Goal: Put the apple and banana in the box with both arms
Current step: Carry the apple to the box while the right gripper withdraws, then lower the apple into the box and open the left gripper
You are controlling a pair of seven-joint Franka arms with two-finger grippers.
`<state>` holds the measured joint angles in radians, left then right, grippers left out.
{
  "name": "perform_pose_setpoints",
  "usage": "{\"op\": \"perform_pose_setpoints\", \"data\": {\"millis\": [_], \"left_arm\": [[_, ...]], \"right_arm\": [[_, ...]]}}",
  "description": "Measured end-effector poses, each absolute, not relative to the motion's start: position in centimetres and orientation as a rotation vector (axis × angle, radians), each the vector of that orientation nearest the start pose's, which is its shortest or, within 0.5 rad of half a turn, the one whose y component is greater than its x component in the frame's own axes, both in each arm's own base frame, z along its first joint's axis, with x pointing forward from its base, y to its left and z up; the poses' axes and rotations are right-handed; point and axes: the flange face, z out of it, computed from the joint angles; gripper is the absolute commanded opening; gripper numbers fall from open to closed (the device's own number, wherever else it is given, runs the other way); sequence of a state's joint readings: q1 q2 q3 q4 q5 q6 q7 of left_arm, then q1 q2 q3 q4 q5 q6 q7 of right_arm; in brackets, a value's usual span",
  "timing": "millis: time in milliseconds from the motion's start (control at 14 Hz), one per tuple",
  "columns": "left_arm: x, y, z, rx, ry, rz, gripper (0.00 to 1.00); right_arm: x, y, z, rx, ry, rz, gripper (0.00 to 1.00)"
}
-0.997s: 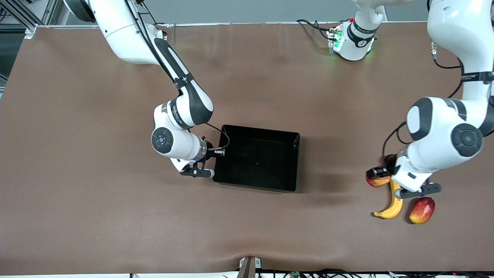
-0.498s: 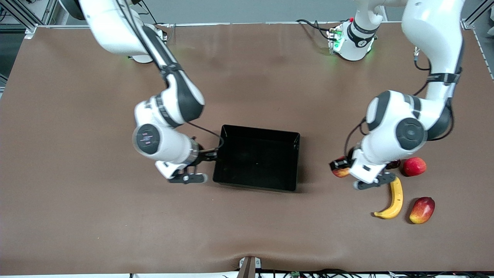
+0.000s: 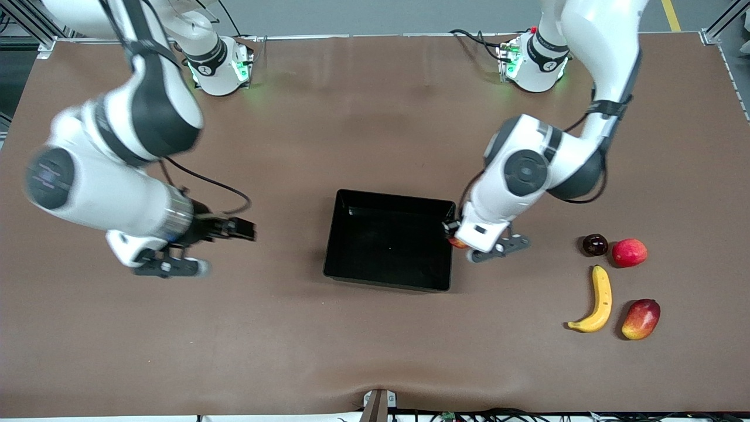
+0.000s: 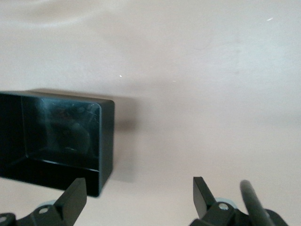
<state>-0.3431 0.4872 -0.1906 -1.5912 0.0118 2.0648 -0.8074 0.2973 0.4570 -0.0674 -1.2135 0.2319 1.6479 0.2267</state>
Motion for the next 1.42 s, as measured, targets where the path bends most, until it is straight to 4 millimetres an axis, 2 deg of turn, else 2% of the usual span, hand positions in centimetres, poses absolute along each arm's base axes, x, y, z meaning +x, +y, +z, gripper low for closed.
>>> {"op": "perform_pose_setpoints", "data": {"millis": [214,427,712,997,1210,1424], "left_arm": [[58.9,-35.4,33.5,-3.167,-0.444,0.085,0.0],[58.6,-37.1,30.8,-3.184,-0.449,0.074,0.0],[58.1,-38.6,26.8,-3.192,-0.43,0.091,0.0],[57.5,-39.4,23.6,-3.187,-0.41,0.117,0.0],[57.3,-39.3,22.4,-3.175,-0.406,0.136,0.0],[57.0,-39.7,21.1,-3.174,-0.39,0.137,0.0]], "right_arm": [[65.4,13.7,55.6,-3.008,-0.044,0.065,1.0],[63.6,10.4,58.3,-3.087,-0.036,0.042,1.0],[59.8,4.8,62.0,-3.094,-0.01,0.039,1.0],[56.1,1.3,66.6,-3.152,0.03,-0.005,1.0],[54.4,-1.7,67.9,-3.16,0.106,-0.011,1.0],[53.8,-3.1,66.7,-3.158,0.131,0.022,1.0]]}}
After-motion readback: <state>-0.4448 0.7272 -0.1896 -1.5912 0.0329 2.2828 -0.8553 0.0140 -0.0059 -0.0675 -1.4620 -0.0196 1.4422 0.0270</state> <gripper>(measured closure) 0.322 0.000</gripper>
